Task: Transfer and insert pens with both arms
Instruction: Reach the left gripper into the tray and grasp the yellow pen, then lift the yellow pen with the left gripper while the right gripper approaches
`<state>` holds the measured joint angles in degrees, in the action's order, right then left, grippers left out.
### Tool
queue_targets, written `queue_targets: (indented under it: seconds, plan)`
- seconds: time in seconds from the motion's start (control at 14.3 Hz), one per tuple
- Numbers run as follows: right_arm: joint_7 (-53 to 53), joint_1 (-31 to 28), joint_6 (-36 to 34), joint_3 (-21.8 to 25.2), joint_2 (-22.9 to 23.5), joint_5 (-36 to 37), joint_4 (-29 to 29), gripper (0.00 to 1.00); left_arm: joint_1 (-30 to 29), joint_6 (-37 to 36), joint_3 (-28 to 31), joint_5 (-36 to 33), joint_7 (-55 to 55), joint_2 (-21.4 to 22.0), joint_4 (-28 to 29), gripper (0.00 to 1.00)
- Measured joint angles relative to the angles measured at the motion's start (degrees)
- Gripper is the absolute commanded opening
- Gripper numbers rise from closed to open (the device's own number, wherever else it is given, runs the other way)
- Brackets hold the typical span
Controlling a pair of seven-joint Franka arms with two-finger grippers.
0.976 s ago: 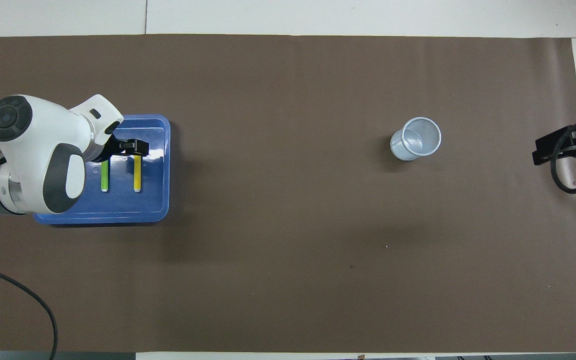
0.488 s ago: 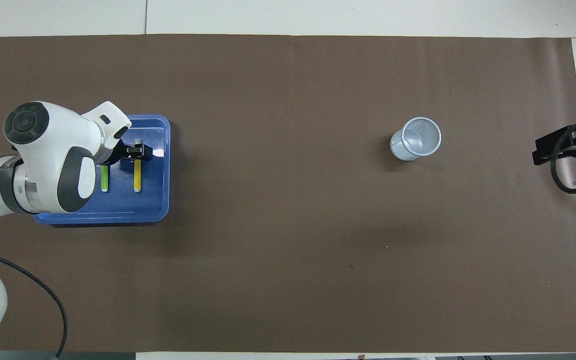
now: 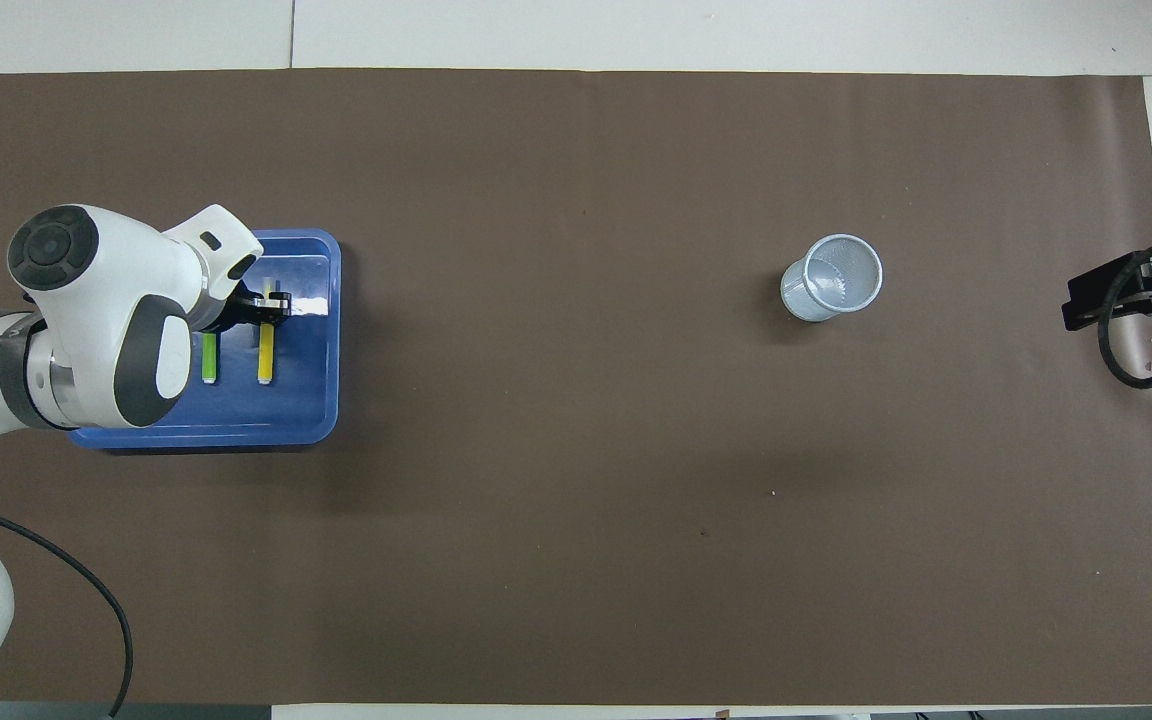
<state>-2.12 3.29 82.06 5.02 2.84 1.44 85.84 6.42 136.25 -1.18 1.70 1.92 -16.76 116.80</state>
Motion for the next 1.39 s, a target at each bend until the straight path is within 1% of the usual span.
queue_targets:
  seconds: [0.14, 0.28, 0.49, 0.56, 0.63, 0.77, 0.91, 1.05, 1.12, 1.25, 1.39]
  plan:
    - [0.0, 0.5, 1.9, -0.3, 0.0, -0.4, 0.0, 1.00, 0.0, -0.3, -0.1, 0.0, 0.1, 0.4, -0.3, 0.00]
    - [-0.2, 1.2, 3.7, -0.5, 0.0, -0.6, 0.3, 1.00, 0.0, -2.7, -0.1, 0.0, 1.5, 2.2, -1.0, 0.00]
    - [-0.3, 2.0, 3.8, -1.1, -0.1, -0.9, 0.9, 1.00, 0.2, -10.4, -0.4, 0.1, 9.5, 6.6, -3.8, 0.00]
    - [-0.3, 2.2, 3.8, -1.2, -0.1, -2.2, 1.2, 1.00, 0.3, -13.5, -0.5, 0.2, 13.0, 7.9, -5.0, 0.00]
    - [-0.3, 2.3, 3.8, -1.3, -0.2, -5.2, 1.4, 1.00, 0.8, -15.8, -0.5, 0.6, 16.7, 8.8, -6.3, 0.00]
    - [-0.1, 1.7, 4.1, -1.0, -0.3, -14.6, 1.9, 1.00, 2.7, -17.9, -0.7, 2.4, 23.1, 9.3, -8.2, 0.00]
    - [2.3, 0.9, 5.7, -0.8, -0.4, -22.1, 2.5, 1.00, 5.3, -18.1, -0.8, 3.7, 30.6, 9.2, -8.9, 0.00]
    - [5.7, 1.0, 8.3, -0.9, -0.9, -29.0, 4.1, 1.00, 8.2, -18.1, -0.9, 6.6, 40.7, 9.0, -9.9, 0.00]
    - [7.2, 1.1, 11.0, -1.0, -1.6, -33.1, 6.3, 1.00, 9.5, -18.1, -0.9, 8.4, 45.4, 8.8, -10.7, 0.00]
    - [8.2, 1.1, 17.4, -1.1, -4.2, -41.7, 13.6, 1.00, 12.0, -17.9, -1.0, 12.1, 54.1, 8.5, -12.6, 0.00]
    - [8.2, 1.1, 20.6, -1.1, -6.6, -47.0, 19.8, 1.00, 14.6, -15.7, -1.0, 15.8, 62.5, 8.0, -14.0, 0.00]
